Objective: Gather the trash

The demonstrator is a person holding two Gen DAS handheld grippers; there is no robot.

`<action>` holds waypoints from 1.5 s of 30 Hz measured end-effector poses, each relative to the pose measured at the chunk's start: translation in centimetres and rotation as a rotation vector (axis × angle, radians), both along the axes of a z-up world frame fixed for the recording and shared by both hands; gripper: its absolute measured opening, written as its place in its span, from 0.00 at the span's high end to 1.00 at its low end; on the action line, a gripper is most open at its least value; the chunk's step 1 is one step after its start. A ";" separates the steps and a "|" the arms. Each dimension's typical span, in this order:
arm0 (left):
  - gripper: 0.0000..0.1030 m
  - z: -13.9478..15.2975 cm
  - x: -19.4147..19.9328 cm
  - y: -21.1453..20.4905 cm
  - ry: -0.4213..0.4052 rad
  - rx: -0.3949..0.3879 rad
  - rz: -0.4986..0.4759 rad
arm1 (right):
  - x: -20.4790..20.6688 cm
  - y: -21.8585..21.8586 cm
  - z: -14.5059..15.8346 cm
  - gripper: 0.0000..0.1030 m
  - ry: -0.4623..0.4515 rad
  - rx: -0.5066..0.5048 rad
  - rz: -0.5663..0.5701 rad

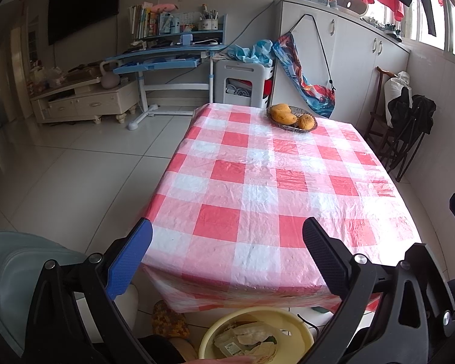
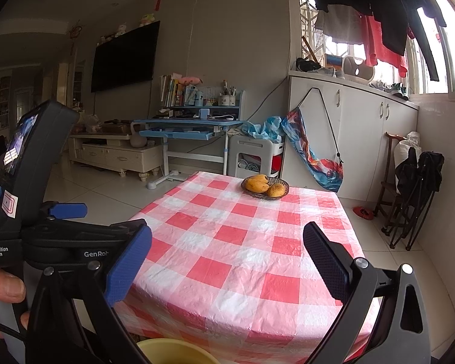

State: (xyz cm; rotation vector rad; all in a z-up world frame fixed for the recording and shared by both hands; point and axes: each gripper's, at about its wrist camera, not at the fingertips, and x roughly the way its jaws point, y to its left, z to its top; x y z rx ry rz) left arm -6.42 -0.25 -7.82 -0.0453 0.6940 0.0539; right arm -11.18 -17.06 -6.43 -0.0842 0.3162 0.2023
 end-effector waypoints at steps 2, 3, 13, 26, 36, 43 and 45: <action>0.07 0.0 0.0 0.1 0.001 -0.002 -0.001 | 0.0 0.0 0.0 0.07 0.000 0.000 -0.001; 0.07 0.0 0.0 0.1 0.001 -0.002 0.000 | 0.0 0.0 0.0 0.07 0.000 0.000 0.000; 0.07 0.0 0.0 0.1 0.001 -0.001 -0.001 | 0.0 0.1 0.0 0.07 -0.001 0.000 -0.001; 0.07 0.2 -0.3 0.4 -0.031 -0.012 -0.016 | 0.3 0.3 -0.1 0.07 0.012 -0.003 0.005; 0.07 0.4 1.1 1.6 0.023 -0.080 -0.017 | 1.9 -1.4 -0.5 0.07 0.069 -0.037 0.009; 0.07 -0.9 5.0 -0.2 0.154 -0.027 -0.050 | 7.9 -0.8 -3.0 0.07 0.269 -0.197 0.158; 0.07 -1.2 6.9 -0.6 0.188 -0.031 -0.043 | 9.9 -0.8 -4.2 0.07 0.335 -0.220 0.194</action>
